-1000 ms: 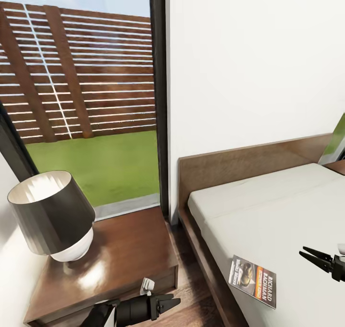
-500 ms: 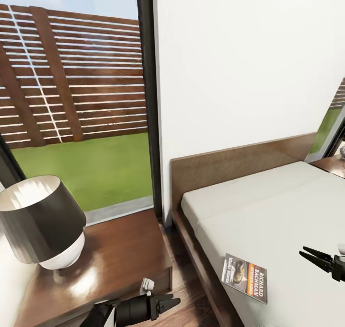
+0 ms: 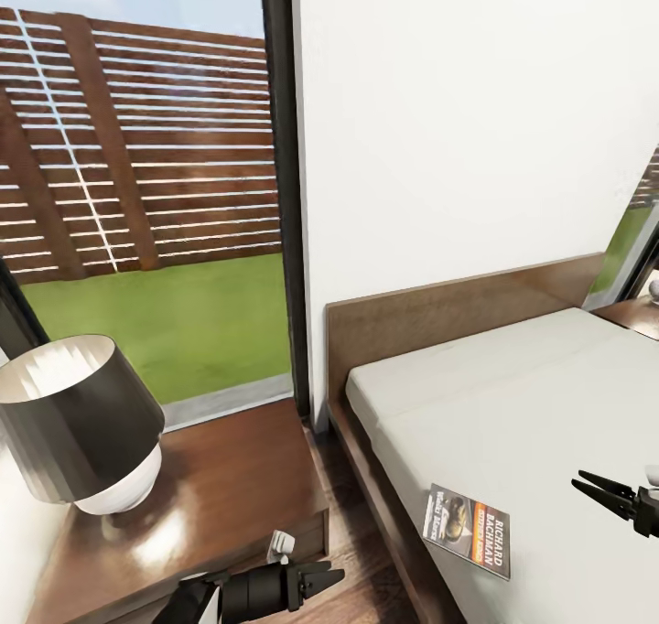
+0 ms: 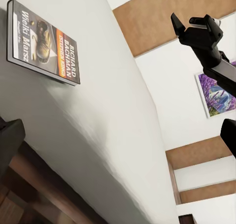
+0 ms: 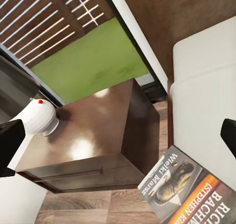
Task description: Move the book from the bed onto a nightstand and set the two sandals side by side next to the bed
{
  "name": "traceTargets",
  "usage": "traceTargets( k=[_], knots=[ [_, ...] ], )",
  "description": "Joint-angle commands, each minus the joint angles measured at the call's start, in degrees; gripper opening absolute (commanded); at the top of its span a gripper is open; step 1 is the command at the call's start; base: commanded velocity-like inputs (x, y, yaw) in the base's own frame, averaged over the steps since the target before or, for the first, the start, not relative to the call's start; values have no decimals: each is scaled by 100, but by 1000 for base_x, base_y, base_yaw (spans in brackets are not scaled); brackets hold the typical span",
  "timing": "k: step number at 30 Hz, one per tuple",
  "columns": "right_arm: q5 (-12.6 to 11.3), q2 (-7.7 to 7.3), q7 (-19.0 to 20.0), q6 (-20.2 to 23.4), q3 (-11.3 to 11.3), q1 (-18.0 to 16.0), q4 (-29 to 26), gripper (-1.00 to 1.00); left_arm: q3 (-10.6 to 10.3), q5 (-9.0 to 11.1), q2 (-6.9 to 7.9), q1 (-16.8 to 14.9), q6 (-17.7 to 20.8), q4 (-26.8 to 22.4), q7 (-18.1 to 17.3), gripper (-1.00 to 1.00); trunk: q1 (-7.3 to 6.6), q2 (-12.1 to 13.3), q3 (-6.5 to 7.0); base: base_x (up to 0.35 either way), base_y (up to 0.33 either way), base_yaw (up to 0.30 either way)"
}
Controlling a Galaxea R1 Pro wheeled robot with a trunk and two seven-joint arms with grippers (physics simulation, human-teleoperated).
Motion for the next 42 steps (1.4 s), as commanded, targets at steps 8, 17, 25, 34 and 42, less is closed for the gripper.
traceTargets(
  k=[8,17,25,34,42],
  knots=[
    [-21,0,18,65,0,-4,3,100,28,-11,-6,-3,60,-1,-27,100,0,-3,29,0,0,-199],
    [-23,1,18,67,0,-4,3,100,28,-2,3,-4,60,-4,-24,100,0,-3,35,0,3,-46],
    [-23,0,26,67,0,-4,0,100,31,-2,4,-2,60,-3,-23,100,0,-3,35,0,225,-2],
    [-23,0,27,73,0,-4,0,100,36,-2,4,-3,60,-1,-21,100,0,-3,48,0,42,-126],
    [-23,-1,27,76,0,-4,3,100,41,-2,16,-4,60,3,-23,100,0,-3,74,0,1,-259]
  ],
)
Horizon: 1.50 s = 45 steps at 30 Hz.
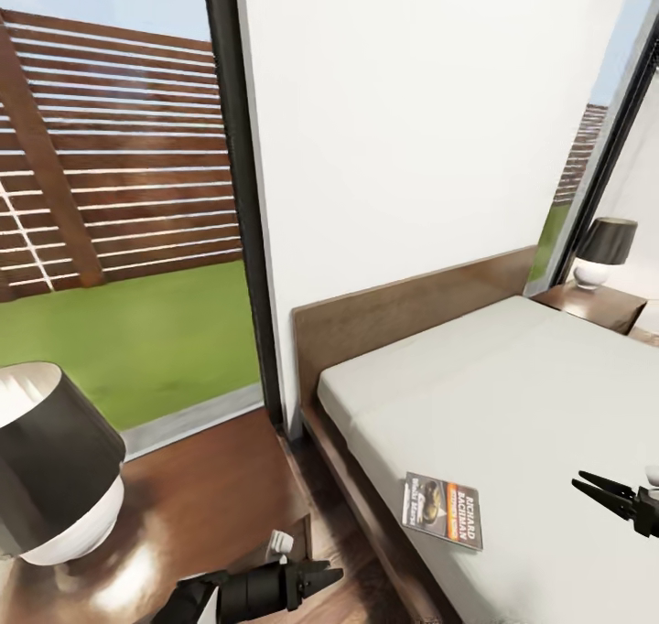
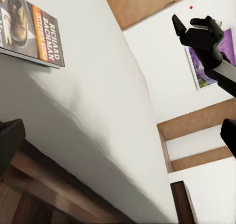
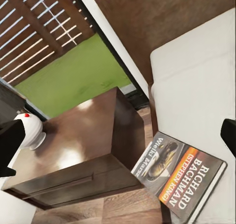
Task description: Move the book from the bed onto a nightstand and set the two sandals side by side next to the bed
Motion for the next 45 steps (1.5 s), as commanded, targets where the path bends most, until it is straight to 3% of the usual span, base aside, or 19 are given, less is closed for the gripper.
traceTargets(
  k=[1,7,12,17,36,45],
  knots=[
    [-18,0,19,60,1,-6,4,100,29,-11,-4,-2,60,-3,-26,100,0,-3,-3,0,0,-205],
    [-18,-6,26,60,1,-6,0,100,47,-18,9,-1,52,16,61,100,0,-3,2,0,0,-72],
    [-18,-7,28,60,1,-6,-2,100,50,-11,49,1,-112,31,731,100,0,-3,2,0,0,-7],
    [-18,-7,28,60,1,-6,-1,100,50,3,74,-2,-305,43,1026,100,0,-3,2,0,0,-1],
    [-18,-16,28,66,1,-6,1,100,50,41,63,-2,-370,36,1050,100,0,-3,2,0,0,-1],
    [-18,-16,28,63,1,-6,-1,100,50,41,58,-1,-370,19,1050,100,0,-3,30,0,0,-200]
  ],
)
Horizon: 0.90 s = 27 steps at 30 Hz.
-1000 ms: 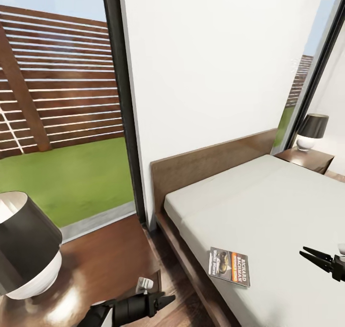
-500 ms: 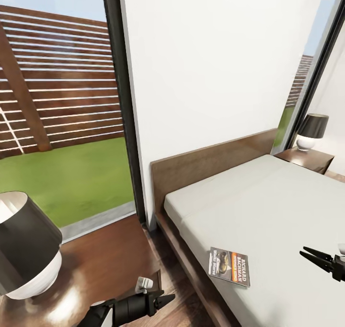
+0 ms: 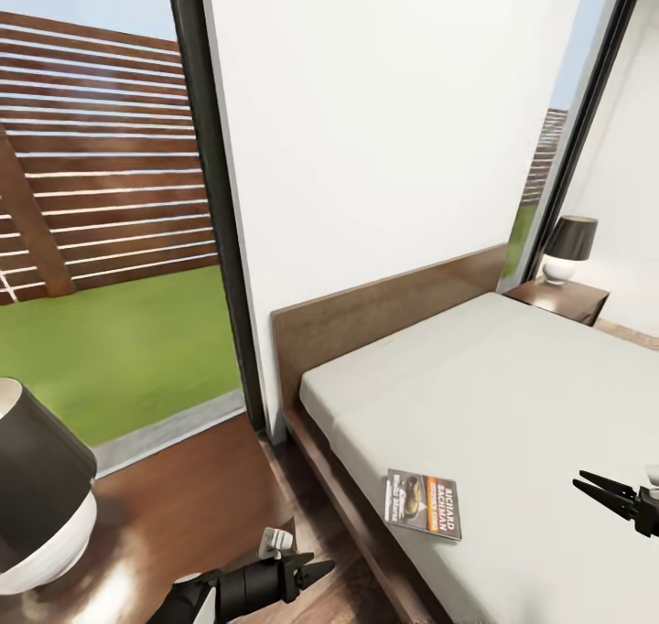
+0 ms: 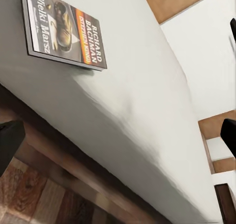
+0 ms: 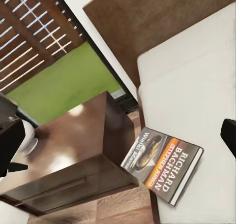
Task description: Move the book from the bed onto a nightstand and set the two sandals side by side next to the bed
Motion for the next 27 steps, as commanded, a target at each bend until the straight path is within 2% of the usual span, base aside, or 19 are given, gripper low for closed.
traceTargets(
  k=[1,14,27],
  knots=[
    [-18,0,19,61,1,-6,2,100,30,-1,-6,-2,60,-4,-29,100,0,-3,-1,0,0,-253],
    [-18,0,21,64,1,-6,2,100,30,-1,-9,-3,60,-4,-29,100,0,-3,58,0,0,-241],
    [-18,0,28,58,1,-6,3,100,30,-1,-11,-1,60,-12,-29,100,0,-3,63,0,0,-19]
  ],
)
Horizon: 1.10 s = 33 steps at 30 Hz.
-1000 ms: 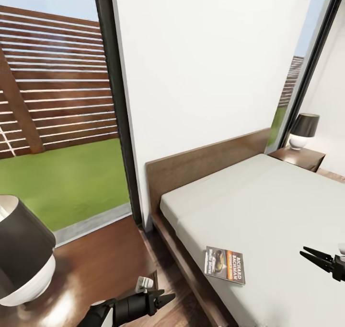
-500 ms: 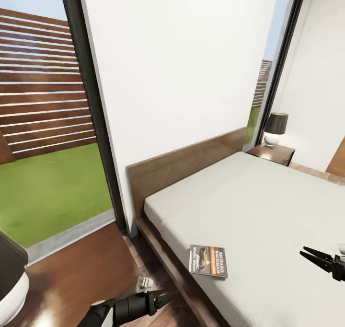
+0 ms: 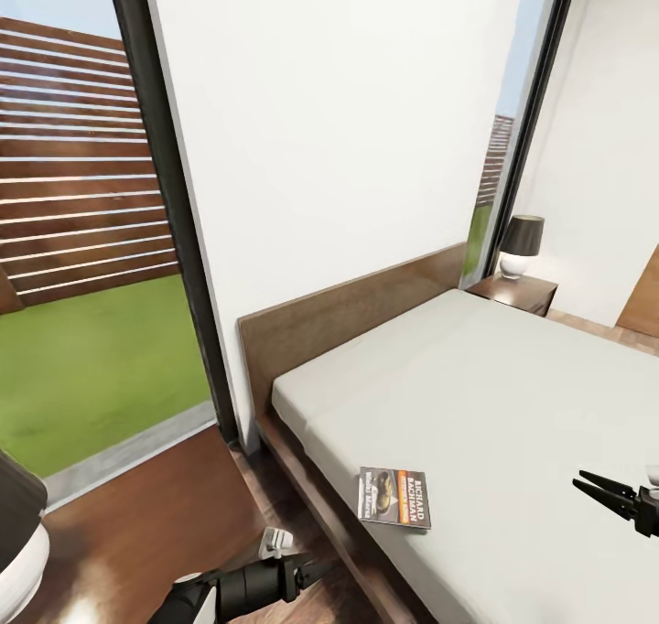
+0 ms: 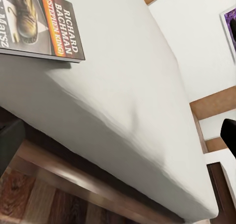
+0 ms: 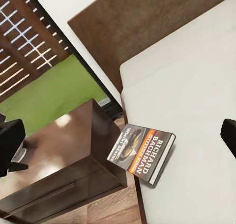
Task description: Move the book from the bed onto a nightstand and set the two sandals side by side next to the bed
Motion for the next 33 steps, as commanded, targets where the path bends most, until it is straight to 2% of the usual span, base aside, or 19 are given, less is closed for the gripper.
traceTargets(
  k=[1,14,30,33],
  knots=[
    [-19,-1,19,60,0,-4,3,100,30,-1,-6,-4,60,-2,-28,100,0,-3,-6,0,0,0],
    [-19,8,9,62,0,-4,-1,100,23,-1,-8,-5,63,-4,-28,100,0,-3,-6,0,0,0],
    [-19,8,9,60,0,-4,-1,100,12,-1,-11,-5,78,-11,-36,100,351,-645,-293,0,0,0],
    [-19,8,10,61,0,-4,-1,100,17,4,4,-4,92,-22,-228,100,351,-645,-293,0,0,0]
  ],
)
